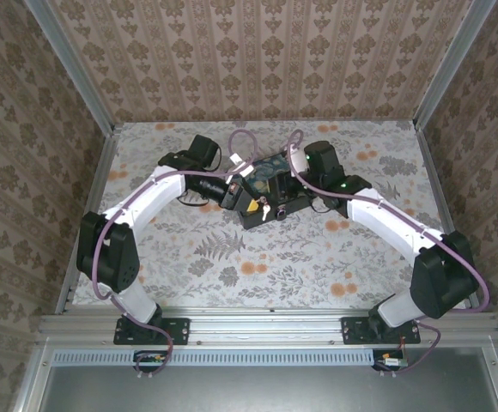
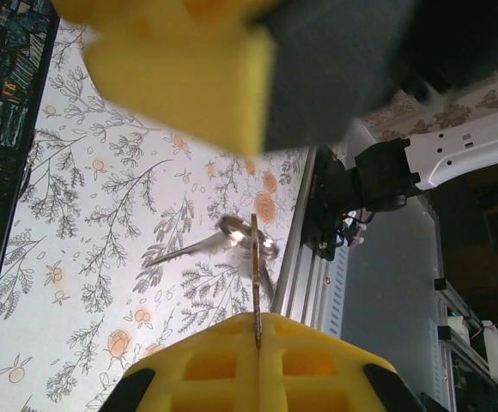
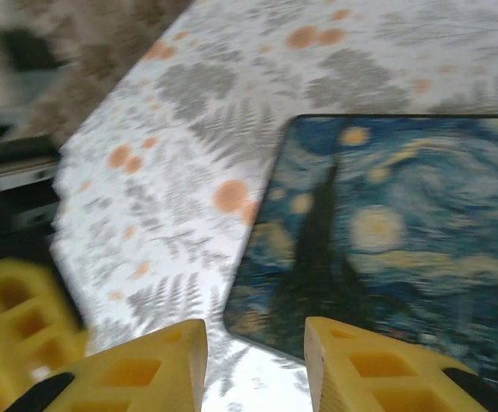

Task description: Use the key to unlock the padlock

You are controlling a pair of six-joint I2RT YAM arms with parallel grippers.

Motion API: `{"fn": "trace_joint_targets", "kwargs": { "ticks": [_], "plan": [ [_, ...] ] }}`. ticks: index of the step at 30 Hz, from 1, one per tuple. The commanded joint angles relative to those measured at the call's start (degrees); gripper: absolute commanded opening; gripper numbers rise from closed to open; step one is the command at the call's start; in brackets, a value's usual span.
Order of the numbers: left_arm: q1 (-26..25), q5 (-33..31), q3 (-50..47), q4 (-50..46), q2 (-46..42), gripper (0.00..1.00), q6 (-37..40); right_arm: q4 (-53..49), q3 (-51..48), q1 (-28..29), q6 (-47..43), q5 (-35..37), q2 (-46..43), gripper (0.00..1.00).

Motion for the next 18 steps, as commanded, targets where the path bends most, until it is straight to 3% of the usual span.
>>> {"fn": "trace_joint_targets", "kwargs": {
  "ticks": [1,6,13,18],
  "plan": [
    [0.71,2.30,1.12,-1.81,-0.84,0.00,1.92,1.10,-1.61,-1.00,2.78,5.90,-2.73,0.35],
    [1.27,2.11,1.33,-2.42,-0.86,0.00,2.32,0.74,-3.02,-1.44,1.85,1.52,-4.61,0.38],
    [1.15,2.64,1.46,-2.86,-1.15,0.00,3.12,2.19,-2.28,-2.10,-1.10,-21.41,-5.60,0.45],
    [0.63,3.38,1.86,-3.57,-1.19,0.00,3.88,0.16,0.31,-3.01,-2.75,-33.04,-1.11,0.45]
  ]
}}
